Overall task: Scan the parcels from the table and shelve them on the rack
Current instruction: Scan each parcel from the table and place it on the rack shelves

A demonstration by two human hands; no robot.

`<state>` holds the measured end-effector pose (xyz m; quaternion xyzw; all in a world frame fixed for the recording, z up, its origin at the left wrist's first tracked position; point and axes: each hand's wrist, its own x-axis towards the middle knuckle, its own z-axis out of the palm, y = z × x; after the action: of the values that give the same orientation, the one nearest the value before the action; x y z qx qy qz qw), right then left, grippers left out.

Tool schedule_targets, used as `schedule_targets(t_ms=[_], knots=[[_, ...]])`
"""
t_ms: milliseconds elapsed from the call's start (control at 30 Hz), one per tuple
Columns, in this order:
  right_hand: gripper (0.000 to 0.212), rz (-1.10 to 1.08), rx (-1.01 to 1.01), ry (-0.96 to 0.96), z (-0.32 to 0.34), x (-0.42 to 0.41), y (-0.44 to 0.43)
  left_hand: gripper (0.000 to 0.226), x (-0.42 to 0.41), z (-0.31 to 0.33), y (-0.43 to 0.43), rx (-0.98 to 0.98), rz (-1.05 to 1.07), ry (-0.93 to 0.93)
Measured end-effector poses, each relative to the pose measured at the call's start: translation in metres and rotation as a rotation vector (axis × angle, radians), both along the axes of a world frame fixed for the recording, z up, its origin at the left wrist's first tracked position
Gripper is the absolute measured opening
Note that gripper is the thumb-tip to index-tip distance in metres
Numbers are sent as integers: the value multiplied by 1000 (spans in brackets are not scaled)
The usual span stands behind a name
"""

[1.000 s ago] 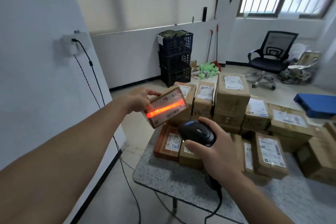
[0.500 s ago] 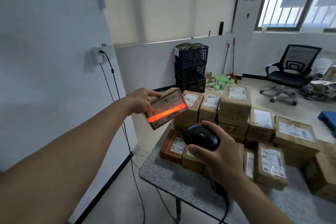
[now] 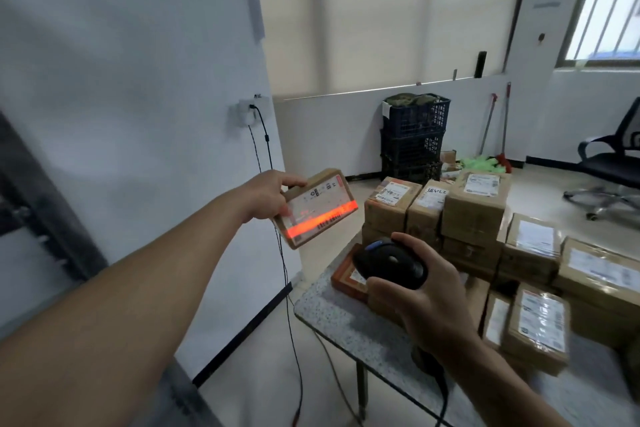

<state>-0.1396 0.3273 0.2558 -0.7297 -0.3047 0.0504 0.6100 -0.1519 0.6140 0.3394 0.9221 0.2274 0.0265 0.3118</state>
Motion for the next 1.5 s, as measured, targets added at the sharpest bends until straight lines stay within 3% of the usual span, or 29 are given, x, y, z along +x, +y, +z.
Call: schedule_targets(t_ms=[200, 967, 1167, 1500], knots=[[73, 61, 14, -1, -1, -13, 0, 73, -26, 7, -1, 15, 52, 3], [67, 271, 19, -63, 19, -120, 68, 77, -191, 20, 59, -1, 251, 7], [65, 251, 41, -149, 29, -168, 84, 77, -244, 22, 78, 19, 257, -61], [63, 231, 77, -172, 31, -261, 112, 88, -349, 19, 91, -133, 222, -317]])
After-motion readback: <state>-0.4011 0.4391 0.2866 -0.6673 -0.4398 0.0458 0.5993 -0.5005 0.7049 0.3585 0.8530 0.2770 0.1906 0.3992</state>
